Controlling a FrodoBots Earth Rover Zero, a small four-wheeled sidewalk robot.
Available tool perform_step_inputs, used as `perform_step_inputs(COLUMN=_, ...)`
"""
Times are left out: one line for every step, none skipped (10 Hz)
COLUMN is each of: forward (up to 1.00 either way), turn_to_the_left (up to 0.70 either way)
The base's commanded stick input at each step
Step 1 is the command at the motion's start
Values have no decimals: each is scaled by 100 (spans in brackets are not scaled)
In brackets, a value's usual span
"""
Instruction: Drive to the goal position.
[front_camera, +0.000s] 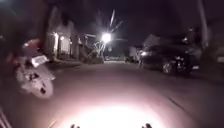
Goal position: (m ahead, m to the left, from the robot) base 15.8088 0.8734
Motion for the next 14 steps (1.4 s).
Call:
perform_step_inputs(forward=70, turn_to_the_left=0)
perform_step_inputs(forward=70, turn_to_the_left=0)
perform_step_inputs(forward=70, turn_to_the_left=0)
perform_step_inputs(forward=70, turn_to_the_left=0)
perform_step_inputs(forward=70, turn_to_the_left=0)
perform_step_inputs(forward=70, turn_to_the_left=0)
perform_step_inputs(forward=70, turn_to_the_left=0)
perform_step_inputs(forward=70, turn_to_the_left=0)
perform_step_inputs(forward=70, turn_to_the_left=0)
perform_step_inputs(forward=70, turn_to_the_left=0)
perform_step_inputs(forward=70, turn_to_the_left=0)
perform_step_inputs(forward=70, turn_to_the_left=0)
perform_step_inputs(forward=70, turn_to_the_left=0)
perform_step_inputs(forward=70, turn_to_the_left=0)
